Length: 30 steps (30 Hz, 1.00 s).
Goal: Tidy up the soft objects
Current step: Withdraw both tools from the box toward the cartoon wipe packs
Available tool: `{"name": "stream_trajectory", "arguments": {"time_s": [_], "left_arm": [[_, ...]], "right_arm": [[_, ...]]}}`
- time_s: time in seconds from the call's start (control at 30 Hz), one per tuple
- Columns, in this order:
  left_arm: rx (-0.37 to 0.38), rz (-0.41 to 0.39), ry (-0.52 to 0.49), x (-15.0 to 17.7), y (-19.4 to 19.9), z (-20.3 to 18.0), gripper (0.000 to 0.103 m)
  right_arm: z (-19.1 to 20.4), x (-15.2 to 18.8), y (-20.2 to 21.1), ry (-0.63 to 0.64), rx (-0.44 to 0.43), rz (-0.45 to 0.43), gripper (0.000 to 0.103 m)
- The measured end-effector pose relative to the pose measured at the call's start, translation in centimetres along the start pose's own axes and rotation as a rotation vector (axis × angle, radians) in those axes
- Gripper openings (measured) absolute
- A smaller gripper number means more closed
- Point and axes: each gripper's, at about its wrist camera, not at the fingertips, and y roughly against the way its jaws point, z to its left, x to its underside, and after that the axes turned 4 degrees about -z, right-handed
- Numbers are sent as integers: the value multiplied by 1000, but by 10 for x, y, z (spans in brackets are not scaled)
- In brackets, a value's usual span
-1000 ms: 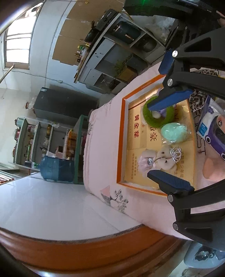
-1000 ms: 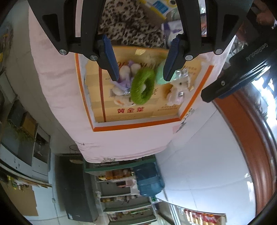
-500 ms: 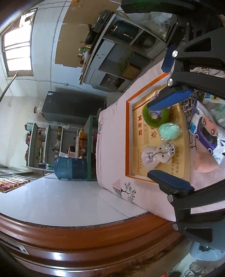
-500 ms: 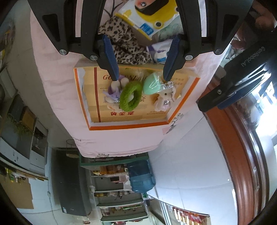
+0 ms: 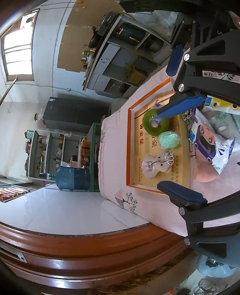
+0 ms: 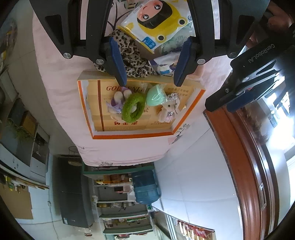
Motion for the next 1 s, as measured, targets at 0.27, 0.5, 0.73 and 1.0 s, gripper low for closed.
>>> {"name": "stream_trajectory", "arguments": {"time_s": [0.27,0.5,0.73,1.0], "left_arm": [[-2,6,-1,8,9,-1,70],[-5,15,0,15,17,2,70],[-5,25,6,22,24,6,70],[5,36,11,32,32,8,70]], "right_arm": [[4,8,10,15,-6,-2,55],[7,16,17,24,-10,7,55],[12,23,23,34,-17,16,55],[15,30,28,38,-17,26,55]]}}
